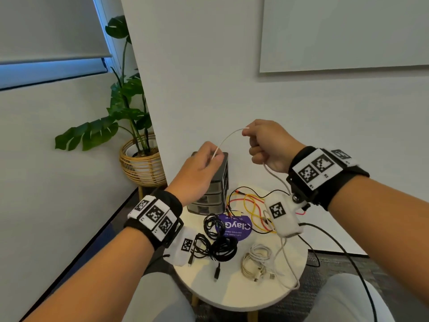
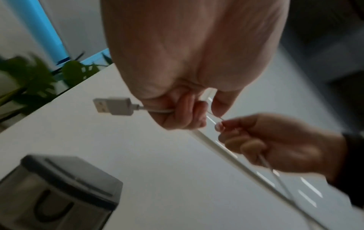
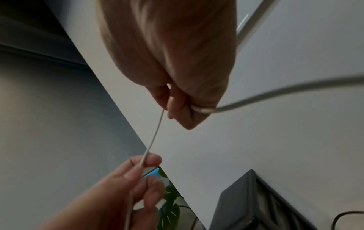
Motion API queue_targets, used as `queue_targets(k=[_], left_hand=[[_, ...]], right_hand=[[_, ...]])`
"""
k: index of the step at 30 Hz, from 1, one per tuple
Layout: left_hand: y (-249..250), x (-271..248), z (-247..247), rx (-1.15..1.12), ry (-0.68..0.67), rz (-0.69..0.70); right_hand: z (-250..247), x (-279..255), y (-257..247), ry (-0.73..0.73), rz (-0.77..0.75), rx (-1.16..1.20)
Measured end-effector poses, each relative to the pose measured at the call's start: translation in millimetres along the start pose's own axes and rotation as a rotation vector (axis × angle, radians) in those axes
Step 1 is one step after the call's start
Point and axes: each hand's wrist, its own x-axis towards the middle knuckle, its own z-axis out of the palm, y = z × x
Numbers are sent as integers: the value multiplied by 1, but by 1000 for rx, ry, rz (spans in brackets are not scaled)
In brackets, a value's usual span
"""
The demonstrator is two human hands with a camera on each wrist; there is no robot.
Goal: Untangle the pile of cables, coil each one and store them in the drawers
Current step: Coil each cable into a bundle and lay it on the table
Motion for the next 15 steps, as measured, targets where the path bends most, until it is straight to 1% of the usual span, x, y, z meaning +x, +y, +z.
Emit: queue_targets(k=[1, 2, 3, 4, 6, 8, 9, 11, 13, 15], left_hand=[[0, 0, 0, 19, 1, 22], [1, 1, -2, -41, -23, 13], [3, 2, -5, -188, -69, -30], [6, 1, -9, -384, -124, -84], [14, 1, -20, -754, -212, -153], [18, 3, -31, -1015, -261, -154], [18, 5, -35, -1105, -264, -144], [18, 7, -40, -1184, -210, -150], [18, 8, -38, -1248, -112, -194], [10, 9, -35, -1358, 10, -259]], right_hand=[[-1, 2, -2, 3, 11, 7], [-1, 5, -3, 0, 14, -16], [-3, 7, -2, -13, 12, -73], [-3, 8, 0, -42, 5, -159], [-3, 8, 10, -154, -27, -372], [4, 1, 22, -321, -70, -621], [9, -5, 27, -409, -117, -765], [20, -17, 34, -554, -266, -992], [31, -26, 33, -629, -396, -1053], [36, -30, 25, -663, -474, -1074]])
